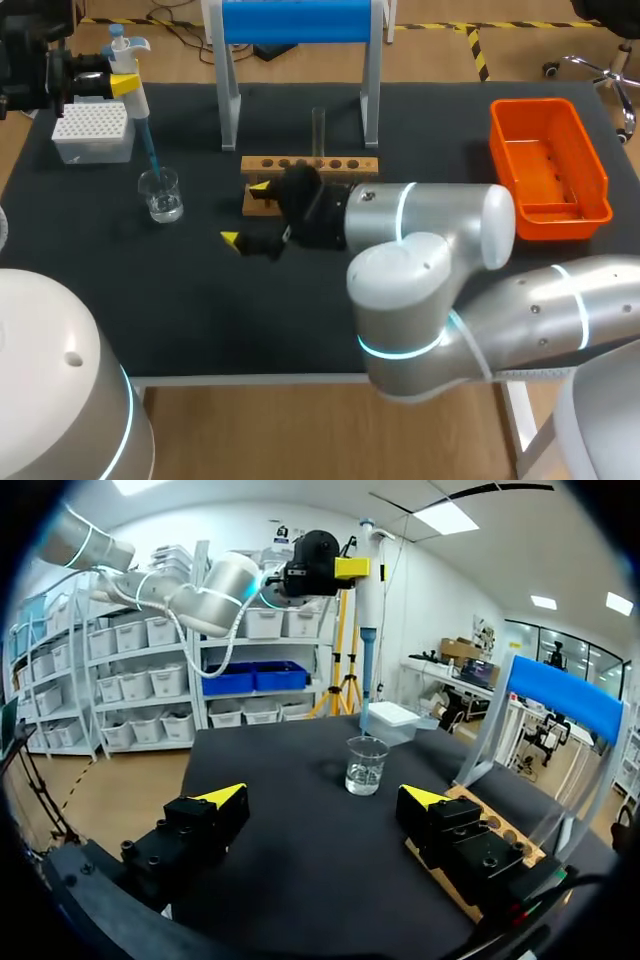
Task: Invert the test tube, pick up the pipette, mount the tip to pipette, aspirate from beaker and dispense into the tube, eject the tip, return the pipette, and cap with the stopper.
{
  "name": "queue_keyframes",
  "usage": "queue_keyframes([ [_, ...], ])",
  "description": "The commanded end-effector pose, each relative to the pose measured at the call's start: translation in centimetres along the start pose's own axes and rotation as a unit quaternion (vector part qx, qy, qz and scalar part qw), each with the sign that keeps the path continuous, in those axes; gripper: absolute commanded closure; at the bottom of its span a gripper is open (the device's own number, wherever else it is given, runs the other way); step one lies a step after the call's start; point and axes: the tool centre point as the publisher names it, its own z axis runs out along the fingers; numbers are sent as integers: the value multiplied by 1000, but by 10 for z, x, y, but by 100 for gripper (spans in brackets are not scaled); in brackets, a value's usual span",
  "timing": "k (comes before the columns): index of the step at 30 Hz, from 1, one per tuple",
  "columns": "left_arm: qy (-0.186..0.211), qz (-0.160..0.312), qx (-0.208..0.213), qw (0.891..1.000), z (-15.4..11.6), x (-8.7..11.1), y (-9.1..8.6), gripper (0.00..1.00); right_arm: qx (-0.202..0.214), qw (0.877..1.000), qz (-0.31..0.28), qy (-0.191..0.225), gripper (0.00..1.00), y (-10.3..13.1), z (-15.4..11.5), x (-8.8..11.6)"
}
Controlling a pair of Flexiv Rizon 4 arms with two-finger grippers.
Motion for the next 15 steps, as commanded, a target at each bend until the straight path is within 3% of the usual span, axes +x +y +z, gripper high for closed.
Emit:
queue_keyframes([
  [1,0,1,0,1000,0,0,0,100,3,1000,1,-24,0,-2,5,4],
  [15,0,1,0,1000,0,0,0,100,5,1000,2,-27,0,-3,4,5],
])
